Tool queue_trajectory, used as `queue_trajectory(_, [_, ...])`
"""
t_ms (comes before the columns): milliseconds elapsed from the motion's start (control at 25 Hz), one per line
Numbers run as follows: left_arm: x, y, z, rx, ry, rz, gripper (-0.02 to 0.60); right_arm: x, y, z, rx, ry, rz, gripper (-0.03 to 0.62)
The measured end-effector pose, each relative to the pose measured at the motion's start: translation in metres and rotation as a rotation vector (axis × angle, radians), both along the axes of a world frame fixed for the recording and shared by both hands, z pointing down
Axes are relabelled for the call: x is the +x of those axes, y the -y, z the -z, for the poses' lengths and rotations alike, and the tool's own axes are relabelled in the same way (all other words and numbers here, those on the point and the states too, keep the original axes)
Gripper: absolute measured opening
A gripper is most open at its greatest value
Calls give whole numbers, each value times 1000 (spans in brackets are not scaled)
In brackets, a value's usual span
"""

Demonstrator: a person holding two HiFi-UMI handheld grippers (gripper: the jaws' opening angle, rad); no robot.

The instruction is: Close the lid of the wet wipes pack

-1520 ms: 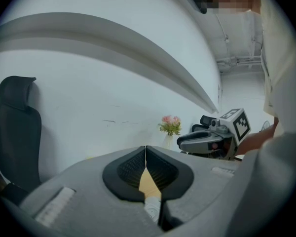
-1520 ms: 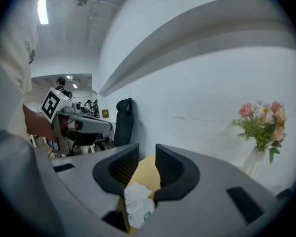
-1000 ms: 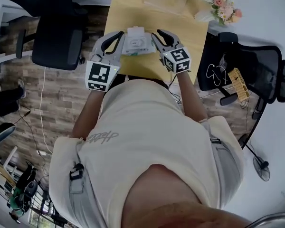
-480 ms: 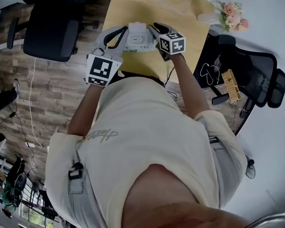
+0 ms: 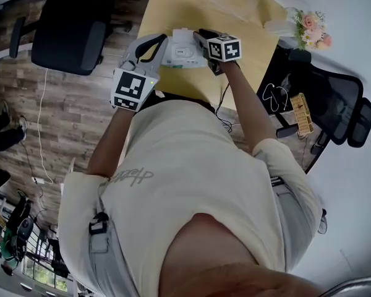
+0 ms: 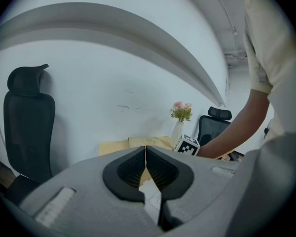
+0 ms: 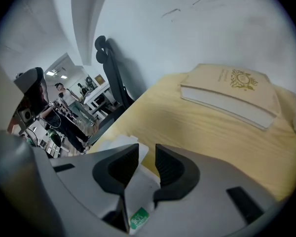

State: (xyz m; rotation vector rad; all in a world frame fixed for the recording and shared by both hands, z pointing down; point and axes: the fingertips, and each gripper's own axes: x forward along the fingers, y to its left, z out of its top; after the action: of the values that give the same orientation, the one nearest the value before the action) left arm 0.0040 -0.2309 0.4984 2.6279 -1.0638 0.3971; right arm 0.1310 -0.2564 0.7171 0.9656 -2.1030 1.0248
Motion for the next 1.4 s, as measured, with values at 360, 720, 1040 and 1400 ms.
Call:
queue_trajectory(360, [-7,7,-2,-10,3,19,17,-11,1,-10,-46,29,61,87])
queue_trajectory(720, [-16,11,5,-4,-26,57,16,-16,3,-1,-49,79,100,67])
queue_trajectory(1040, [-20,-2,17,16,-43,57,16,-18,-1,23,36,92,97,34])
queue_trajectory(1400, [-18,-21,35,15,-116,50,17,-20,-20,46,121,79,90,32])
